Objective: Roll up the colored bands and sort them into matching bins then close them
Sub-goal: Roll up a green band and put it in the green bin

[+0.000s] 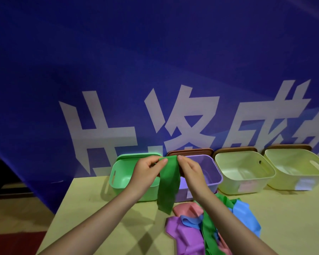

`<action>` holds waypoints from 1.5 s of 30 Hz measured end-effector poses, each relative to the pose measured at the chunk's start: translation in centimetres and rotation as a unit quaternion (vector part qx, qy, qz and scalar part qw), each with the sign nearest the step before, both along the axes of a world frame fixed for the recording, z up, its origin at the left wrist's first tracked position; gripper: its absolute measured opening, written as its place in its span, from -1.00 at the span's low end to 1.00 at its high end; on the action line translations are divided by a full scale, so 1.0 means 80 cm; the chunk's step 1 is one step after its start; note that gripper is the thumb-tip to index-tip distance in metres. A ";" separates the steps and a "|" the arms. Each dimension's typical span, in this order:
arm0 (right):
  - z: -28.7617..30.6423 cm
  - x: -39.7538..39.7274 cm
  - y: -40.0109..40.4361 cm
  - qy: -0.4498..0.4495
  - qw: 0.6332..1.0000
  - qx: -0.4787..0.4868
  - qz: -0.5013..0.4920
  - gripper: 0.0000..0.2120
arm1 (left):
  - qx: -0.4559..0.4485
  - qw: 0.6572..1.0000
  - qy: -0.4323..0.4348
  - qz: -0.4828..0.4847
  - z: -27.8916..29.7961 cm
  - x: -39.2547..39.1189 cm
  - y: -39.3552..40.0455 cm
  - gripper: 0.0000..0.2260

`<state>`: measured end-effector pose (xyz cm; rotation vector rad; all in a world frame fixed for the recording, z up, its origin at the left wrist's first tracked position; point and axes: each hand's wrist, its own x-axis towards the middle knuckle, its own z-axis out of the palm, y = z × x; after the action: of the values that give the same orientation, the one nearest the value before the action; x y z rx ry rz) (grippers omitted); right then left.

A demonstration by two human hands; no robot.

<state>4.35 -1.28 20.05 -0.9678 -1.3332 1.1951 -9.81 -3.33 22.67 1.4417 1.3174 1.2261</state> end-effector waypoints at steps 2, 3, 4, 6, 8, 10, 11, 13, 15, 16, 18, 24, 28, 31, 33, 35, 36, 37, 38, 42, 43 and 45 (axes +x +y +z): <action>0.002 -0.003 0.004 0.001 1.000 0.010 -0.012 -0.50 | -0.001 1.000 -0.006 0.003 0.002 0.002 -0.002 -0.85; 0.000 -0.004 0.007 0.009 1.000 0.007 -0.014 -0.57 | -0.002 1.000 -0.012 0.007 0.004 0.004 -0.003 -0.85; -0.001 -0.004 0.008 0.012 1.000 0.004 -0.012 -0.62 | -0.005 1.000 -0.020 0.012 0.006 0.005 -0.003 -0.84; -0.002 -0.003 0.009 0.014 1.000 -0.008 0.006 -0.66 | -0.008 0.999 -0.030 0.018 0.007 0.007 -0.003 -0.83; -0.005 -0.001 0.010 0.002 0.999 -0.034 0.033 -0.70 | -0.011 0.999 -0.041 0.022 0.008 0.010 -0.001 -0.84; -0.012 0.002 0.011 -0.001 0.995 -0.074 0.059 -0.67 | -0.021 0.997 -0.062 0.033 0.008 0.012 0.004 -0.85; -0.015 0.004 0.011 0.005 0.993 -0.095 0.067 -0.60 | -0.032 0.995 -0.083 0.042 0.007 0.013 0.008 -0.85; -0.022 0.011 0.011 0.033 0.986 -0.137 0.085 -0.54 | -0.053 0.985 -0.147 0.068 0.005 0.012 0.019 -0.85; -0.028 0.019 0.008 0.052 0.977 -0.176 0.108 -0.67 | -0.068 0.972 -0.201 0.099 0.001 0.008 0.031 -0.87; -0.031 0.022 0.006 0.059 0.972 -0.190 0.123 -0.72 | -0.075 0.966 -0.220 0.115 -0.001 0.006 0.037 -0.88; -0.039 0.028 0.003 0.078 0.962 -0.202 0.163 -0.77 | -0.082 0.952 -0.255 0.145 -0.004 0.000 0.048 -0.89; -0.054 0.038 -0.007 0.099 0.933 -0.251 0.237 -0.87 | -0.115 0.922 -0.314 0.197 -0.004 -0.004 0.062 -0.77; -0.065 0.036 -0.006 0.108 0.924 -0.266 0.254 -0.71 | -0.125 0.905 -0.359 0.192 -0.005 0.003 0.062 -0.79; -0.068 0.034 -0.006 0.086 0.934 -0.253 0.236 -0.61 | -0.128 0.878 -0.445 0.123 0.000 0.008 0.057 -0.75; -0.071 0.031 -0.004 0.058 0.951 -0.232 0.199 -0.48 | -0.144 0.850 -0.502 0.063 0.011 0.015 0.052 -0.72; -0.065 0.028 -0.002 0.016 0.966 -0.203 0.162 -0.44 | -0.151 0.864 -0.481 0.014 0.020 0.024 0.046 -0.71; -0.063 0.027 0.001 0.002 0.972 -0.183 0.149 -0.48 | -0.147 0.883 -0.446 -0.004 0.023 0.029 0.044 -0.71; -0.058 0.026 0.004 -0.006 0.977 -0.164 0.137 -0.56 | -0.136 0.903 -0.407 -0.013 0.024 0.033 0.041 -0.71; -0.053 0.025 0.007 -0.016 0.981 -0.146 0.123 -0.65 | -0.119 0.920 -0.372 -0.016 0.027 0.038 0.039 -0.72; -0.030 0.019 0.010 -0.033 0.989 -0.100 0.101 -0.78 | -0.050 0.949 -0.312 -0.006 0.034 0.042 0.035 -0.79; -0.027 0.017 0.009 -0.027 0.989 -0.100 0.104 -0.78 | -0.036 0.952 -0.303 -0.001 0.036 0.041 0.036 -0.80; -0.023 0.015 0.006 -0.015 0.987 -0.103 0.120 -0.79 | -0.016 0.955 -0.296 0.004 0.038 0.037 0.039 -0.81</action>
<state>5.54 -0.78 18.17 -0.9941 -1.3994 1.5296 -6.88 -0.22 25.70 0.9311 0.9196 1.4838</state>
